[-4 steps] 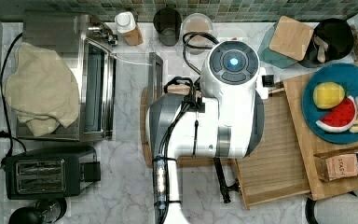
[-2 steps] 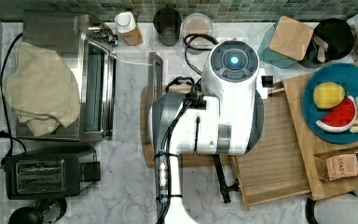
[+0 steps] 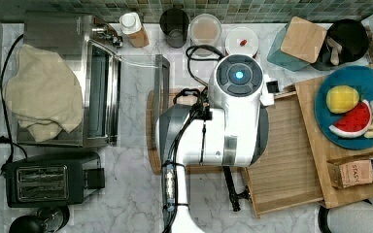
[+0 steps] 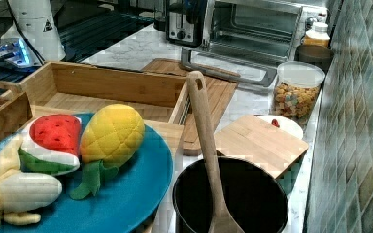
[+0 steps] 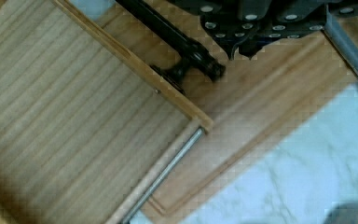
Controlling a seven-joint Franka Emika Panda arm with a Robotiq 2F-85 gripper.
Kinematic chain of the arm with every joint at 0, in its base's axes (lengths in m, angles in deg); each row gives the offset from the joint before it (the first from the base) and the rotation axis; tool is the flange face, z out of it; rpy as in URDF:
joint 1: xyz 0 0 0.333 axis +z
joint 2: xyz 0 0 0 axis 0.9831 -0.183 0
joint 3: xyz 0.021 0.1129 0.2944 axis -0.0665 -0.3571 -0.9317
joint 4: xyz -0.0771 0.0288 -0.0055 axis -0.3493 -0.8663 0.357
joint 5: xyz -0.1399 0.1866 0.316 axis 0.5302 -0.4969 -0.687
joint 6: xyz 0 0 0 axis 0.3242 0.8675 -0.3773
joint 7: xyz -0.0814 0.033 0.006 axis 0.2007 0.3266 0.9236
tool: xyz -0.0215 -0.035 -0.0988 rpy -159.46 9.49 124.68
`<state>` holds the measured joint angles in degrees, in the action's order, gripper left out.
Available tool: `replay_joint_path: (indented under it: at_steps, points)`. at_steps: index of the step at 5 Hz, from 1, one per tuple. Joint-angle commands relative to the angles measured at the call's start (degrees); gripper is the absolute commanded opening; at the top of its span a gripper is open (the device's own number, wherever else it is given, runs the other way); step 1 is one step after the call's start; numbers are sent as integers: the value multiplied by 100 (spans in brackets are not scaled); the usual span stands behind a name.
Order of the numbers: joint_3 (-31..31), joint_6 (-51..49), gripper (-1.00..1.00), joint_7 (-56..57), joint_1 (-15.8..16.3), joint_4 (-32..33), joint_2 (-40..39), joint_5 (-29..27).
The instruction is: Close the drawer.
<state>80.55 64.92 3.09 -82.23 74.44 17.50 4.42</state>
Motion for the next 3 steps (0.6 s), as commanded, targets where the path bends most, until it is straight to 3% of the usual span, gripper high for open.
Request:
replay_joint_path:
  at_steps: [1,3]
  points:
    - [-130,944,-100,1184,81,1339,322,-645]
    - [-272,1964,-100,1732,51,2346,448,-874]
